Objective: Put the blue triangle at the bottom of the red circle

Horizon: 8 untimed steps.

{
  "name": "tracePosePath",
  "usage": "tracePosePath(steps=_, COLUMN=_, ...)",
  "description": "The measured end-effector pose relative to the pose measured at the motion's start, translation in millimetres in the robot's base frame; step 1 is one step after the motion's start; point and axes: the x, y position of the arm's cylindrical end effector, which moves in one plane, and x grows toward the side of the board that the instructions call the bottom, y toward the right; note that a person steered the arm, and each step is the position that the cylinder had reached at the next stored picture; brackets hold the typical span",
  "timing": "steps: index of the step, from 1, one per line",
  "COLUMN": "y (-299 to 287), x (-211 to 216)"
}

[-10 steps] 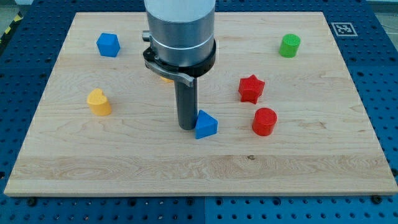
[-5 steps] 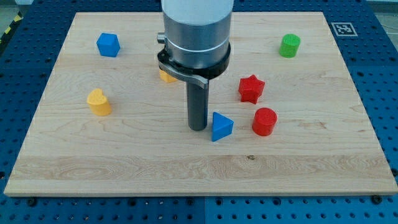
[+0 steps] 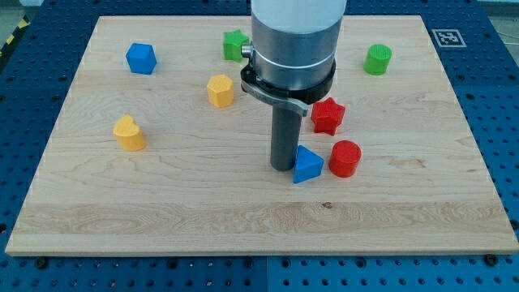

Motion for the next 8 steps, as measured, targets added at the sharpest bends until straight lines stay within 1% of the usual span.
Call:
tracePosePath(steps=1, y=5, x=-8)
tracePosePath(steps=2, y=34, x=1)
tracePosePath(steps=3, y=38, x=18)
tracePosePath(steps=4, y=38, x=28)
tracePosePath(steps=5, y=38, x=29)
tracePosePath(steps=7, y=23, x=41)
tracePosePath(steps=8, y=29, x=47)
